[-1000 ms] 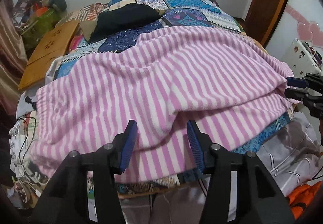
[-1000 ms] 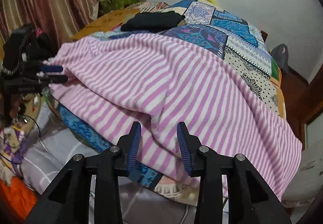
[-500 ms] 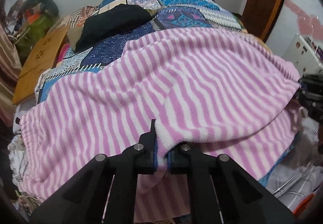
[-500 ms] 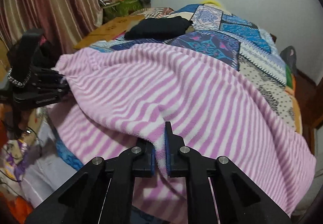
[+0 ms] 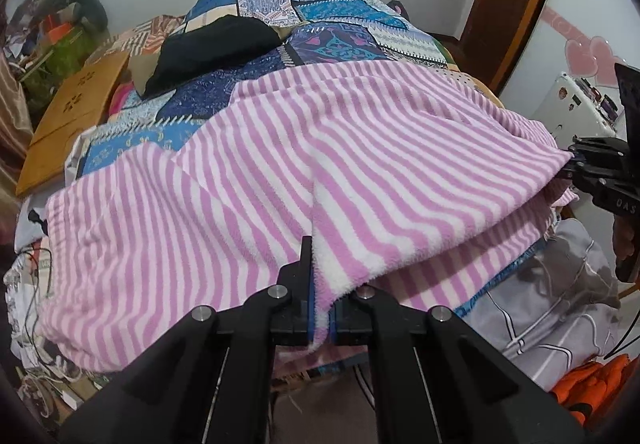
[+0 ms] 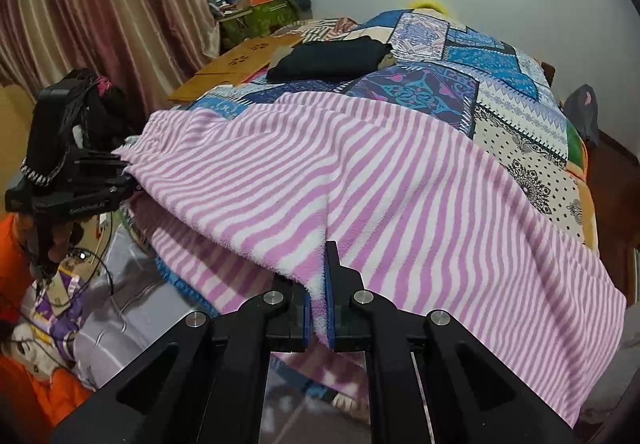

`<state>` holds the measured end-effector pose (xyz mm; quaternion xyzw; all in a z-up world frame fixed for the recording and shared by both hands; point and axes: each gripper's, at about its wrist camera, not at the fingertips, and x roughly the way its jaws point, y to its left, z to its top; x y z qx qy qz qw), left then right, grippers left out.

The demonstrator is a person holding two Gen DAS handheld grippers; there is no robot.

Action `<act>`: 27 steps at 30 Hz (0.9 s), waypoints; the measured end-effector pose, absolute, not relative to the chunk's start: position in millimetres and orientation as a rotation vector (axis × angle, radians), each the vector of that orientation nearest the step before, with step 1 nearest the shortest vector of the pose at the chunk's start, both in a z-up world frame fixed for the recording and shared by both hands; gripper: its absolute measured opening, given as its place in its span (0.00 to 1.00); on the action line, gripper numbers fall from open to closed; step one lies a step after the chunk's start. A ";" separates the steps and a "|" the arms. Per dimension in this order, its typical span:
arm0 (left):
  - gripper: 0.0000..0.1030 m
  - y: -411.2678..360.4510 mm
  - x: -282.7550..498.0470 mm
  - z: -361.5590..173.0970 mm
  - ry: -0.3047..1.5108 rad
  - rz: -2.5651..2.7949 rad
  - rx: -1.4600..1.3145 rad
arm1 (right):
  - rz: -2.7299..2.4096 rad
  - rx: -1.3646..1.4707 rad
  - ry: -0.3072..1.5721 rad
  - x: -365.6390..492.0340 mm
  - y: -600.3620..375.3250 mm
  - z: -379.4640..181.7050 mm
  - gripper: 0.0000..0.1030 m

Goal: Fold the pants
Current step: 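Fold the held pants edge over with both grippers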

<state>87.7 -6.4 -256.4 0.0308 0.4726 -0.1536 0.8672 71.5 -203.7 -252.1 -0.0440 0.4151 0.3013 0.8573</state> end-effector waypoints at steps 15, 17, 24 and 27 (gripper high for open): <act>0.08 -7.0 73.1 -281.3 1.046 -0.308 0.065 | 0.631 -0.086 0.978 64.9 -205.2 -284.0 0.08; 0.13 -2.7 70.5 -280.7 1.055 -0.310 0.051 | 0.629 -0.097 0.986 63.3 -206.8 -283.4 0.08; 0.21 31.2 54.2 -277.2 1.077 -0.255 0.008 | 0.557 -0.102 1.008 63.5 -233.9 -280.0 0.20; 0.21 53.3 45.3 -270.5 1.077 -0.223 -0.037 | 0.505 -0.065 1.016 64.8 -254.8 -275.2 0.27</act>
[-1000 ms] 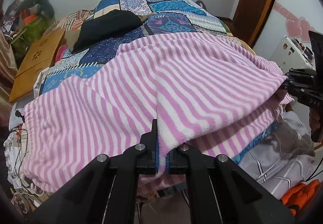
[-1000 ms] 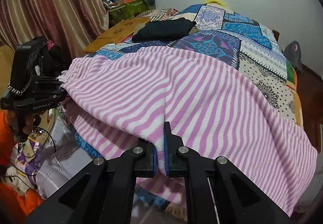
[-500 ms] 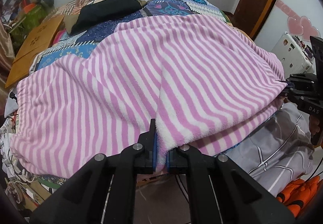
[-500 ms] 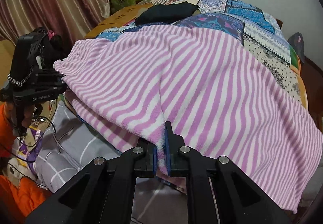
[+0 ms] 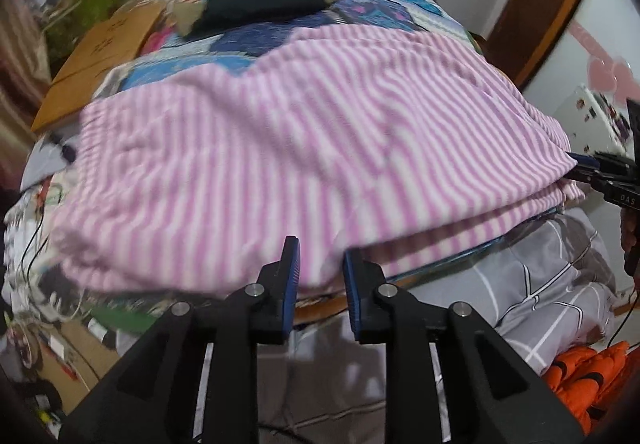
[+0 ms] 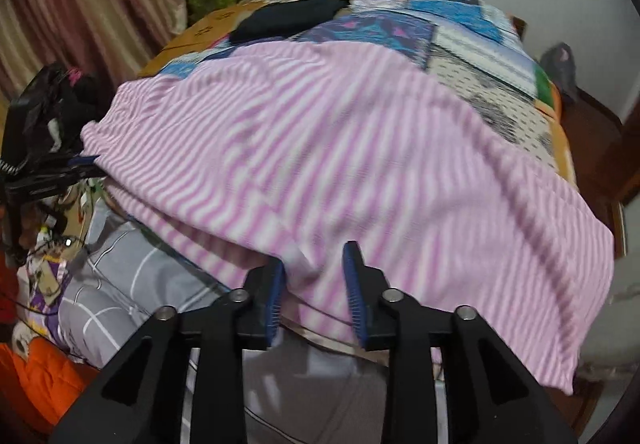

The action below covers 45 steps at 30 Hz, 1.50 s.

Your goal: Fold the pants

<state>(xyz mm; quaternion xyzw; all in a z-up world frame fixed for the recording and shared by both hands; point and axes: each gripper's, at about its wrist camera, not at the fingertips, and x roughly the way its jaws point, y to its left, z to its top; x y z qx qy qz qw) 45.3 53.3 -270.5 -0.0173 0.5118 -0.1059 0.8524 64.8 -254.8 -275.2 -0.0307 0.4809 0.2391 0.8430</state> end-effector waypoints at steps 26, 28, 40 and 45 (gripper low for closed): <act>0.41 217.5 173.0 -269.8 1.047 0.101 -0.213 | 0.677 -0.192 0.865 202.5 -126.0 -216.2 0.31; 0.41 223.4 180.7 -280.4 1.073 0.105 -0.229 | 0.704 -0.199 0.884 220.5 -104.0 -222.5 0.31; 0.22 218.3 192.0 -300.9 1.073 0.050 -0.200 | 0.846 -0.304 1.135 297.6 3.3 -299.6 0.31; 0.11 216.5 188.1 -292.9 1.033 0.065 -0.169 | 0.856 -0.379 1.120 289.1 16.9 -307.1 0.22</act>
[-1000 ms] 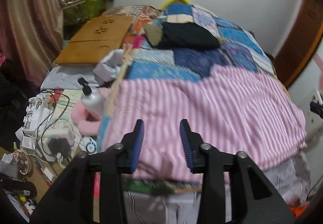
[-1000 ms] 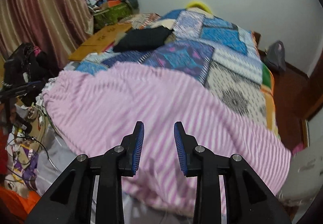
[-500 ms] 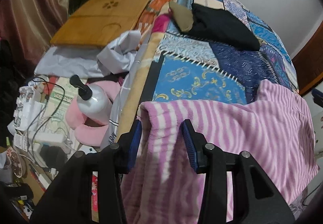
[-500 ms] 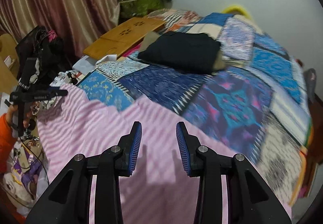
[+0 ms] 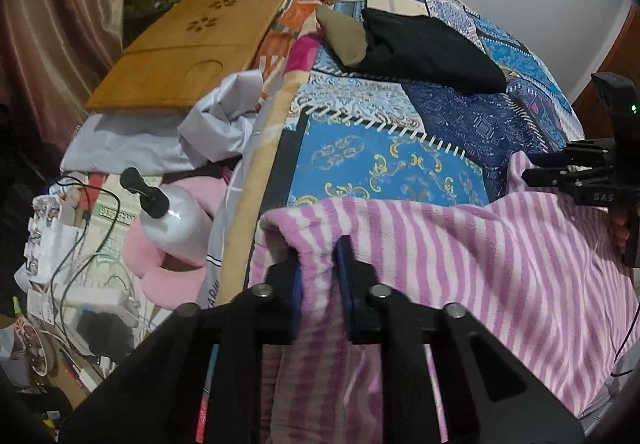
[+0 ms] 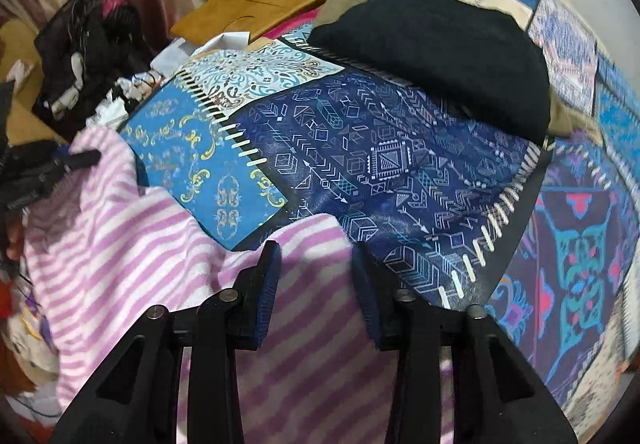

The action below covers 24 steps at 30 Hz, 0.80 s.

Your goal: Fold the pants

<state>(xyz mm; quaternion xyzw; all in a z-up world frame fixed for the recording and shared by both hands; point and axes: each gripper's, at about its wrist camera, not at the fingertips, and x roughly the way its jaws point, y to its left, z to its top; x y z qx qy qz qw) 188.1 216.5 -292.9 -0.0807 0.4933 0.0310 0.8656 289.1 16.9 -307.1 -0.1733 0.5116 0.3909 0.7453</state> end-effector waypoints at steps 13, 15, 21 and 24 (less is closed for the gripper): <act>0.08 243.9 203.0 -280.0 0.992 0.195 -0.132 | 0.664 -0.500 0.955 297.2 18.8 -298.2 0.06; 0.09 247.4 208.9 -287.0 1.034 0.167 -0.148 | 0.649 -0.481 0.984 303.5 19.0 -299.8 0.07; 0.26 247.0 186.1 -262.2 0.993 0.138 -0.164 | 0.680 -0.419 0.988 290.5 7.1 -273.9 0.13; 0.41 246.7 162.1 -246.5 0.954 0.137 -0.168 | 0.679 -0.373 0.966 274.7 -11.1 -250.8 0.21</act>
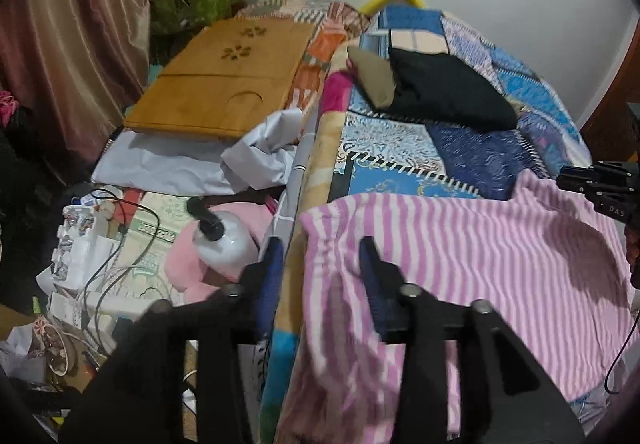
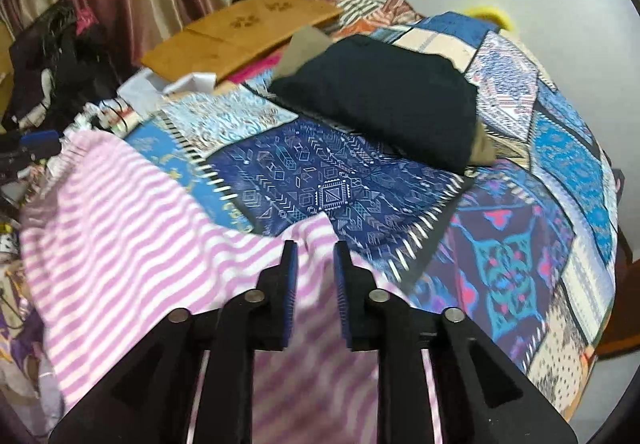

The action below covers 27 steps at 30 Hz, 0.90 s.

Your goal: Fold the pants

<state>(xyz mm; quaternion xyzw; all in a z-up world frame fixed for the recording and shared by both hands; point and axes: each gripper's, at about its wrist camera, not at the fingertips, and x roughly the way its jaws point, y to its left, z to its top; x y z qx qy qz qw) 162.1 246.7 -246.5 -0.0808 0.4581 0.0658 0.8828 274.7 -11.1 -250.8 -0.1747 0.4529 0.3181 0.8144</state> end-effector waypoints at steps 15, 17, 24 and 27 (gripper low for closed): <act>0.39 219.6 87.2 -280.8 1.048 0.014 -0.270 | 0.591 -0.233 0.967 168.0 -95.4 -238.8 0.38; 0.32 214.9 85.8 -283.4 1.050 0.027 -0.242 | 0.582 -0.231 0.978 156.4 -100.2 -244.5 0.38; 0.17 220.8 72.9 -273.3 1.016 0.088 -0.159 | 0.554 -0.222 1.042 136.6 -109.4 -281.9 0.38; 0.15 226.3 68.4 -277.9 1.041 0.119 -0.122 | 0.543 -0.210 1.032 134.2 -111.7 -284.6 0.38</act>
